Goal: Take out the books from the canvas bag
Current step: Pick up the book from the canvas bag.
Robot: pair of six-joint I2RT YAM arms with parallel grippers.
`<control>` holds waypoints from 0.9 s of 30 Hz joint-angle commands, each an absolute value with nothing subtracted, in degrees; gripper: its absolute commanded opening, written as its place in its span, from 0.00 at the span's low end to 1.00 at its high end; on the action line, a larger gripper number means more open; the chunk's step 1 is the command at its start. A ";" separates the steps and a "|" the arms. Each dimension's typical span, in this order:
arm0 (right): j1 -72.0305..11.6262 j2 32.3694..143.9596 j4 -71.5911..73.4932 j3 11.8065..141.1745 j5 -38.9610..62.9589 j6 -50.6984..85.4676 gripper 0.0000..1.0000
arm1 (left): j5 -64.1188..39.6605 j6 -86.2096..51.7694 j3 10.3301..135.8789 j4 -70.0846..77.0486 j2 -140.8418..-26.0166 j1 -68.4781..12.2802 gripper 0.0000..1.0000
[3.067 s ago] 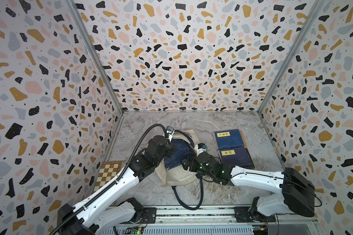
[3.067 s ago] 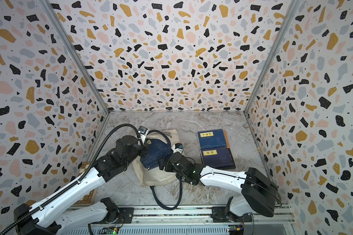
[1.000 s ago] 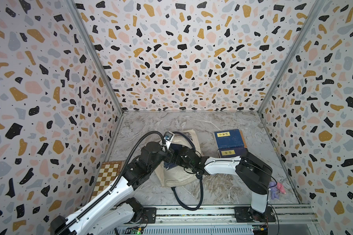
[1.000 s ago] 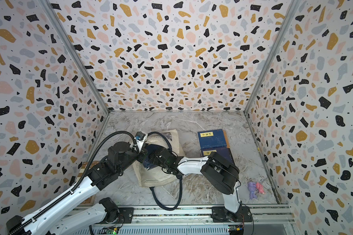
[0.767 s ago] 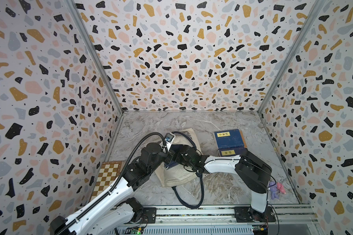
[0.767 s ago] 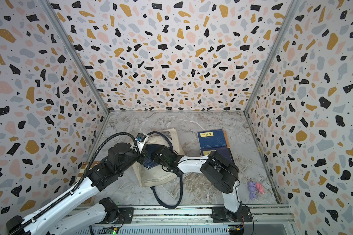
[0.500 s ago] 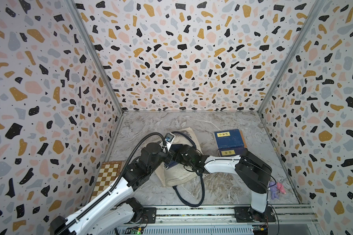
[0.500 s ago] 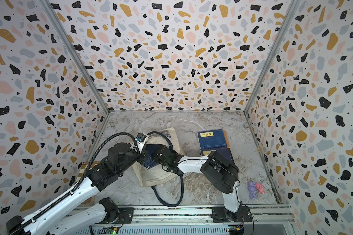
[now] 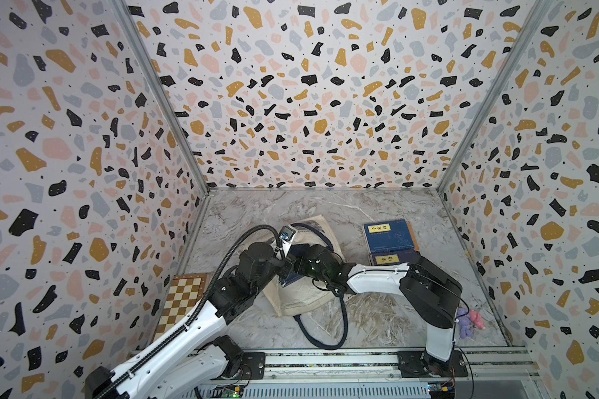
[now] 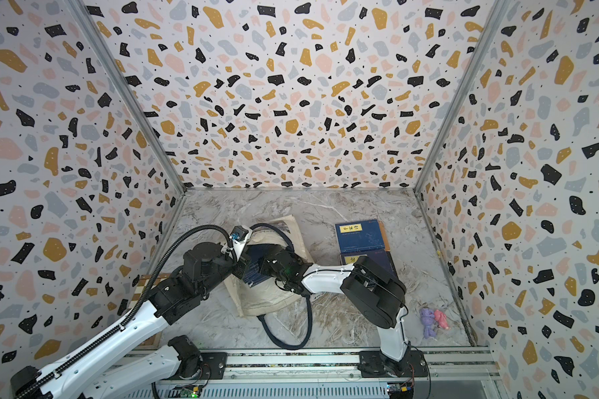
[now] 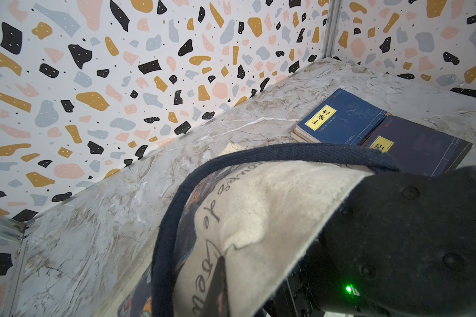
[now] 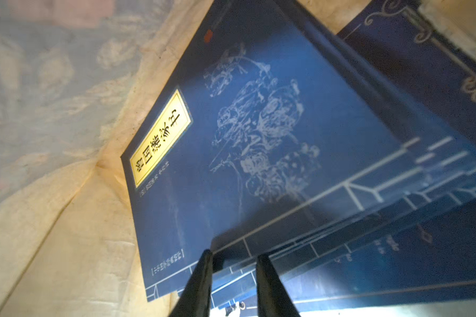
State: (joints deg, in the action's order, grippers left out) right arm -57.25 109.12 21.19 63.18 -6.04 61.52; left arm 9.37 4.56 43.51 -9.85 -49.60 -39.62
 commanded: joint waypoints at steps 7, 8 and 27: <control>-55.71 103.64 26.36 65.94 -8.24 58.50 0.24 | 6.83 5.49 44.74 -1.86 -47.73 -40.78 0.00; -55.81 103.31 26.43 66.00 -8.35 57.97 0.24 | 6.77 5.62 44.71 -1.85 -47.70 -40.78 0.00; -54.05 109.37 30.61 69.46 -7.12 61.01 0.41 | 7.00 5.98 44.55 -1.85 -47.54 -40.78 0.00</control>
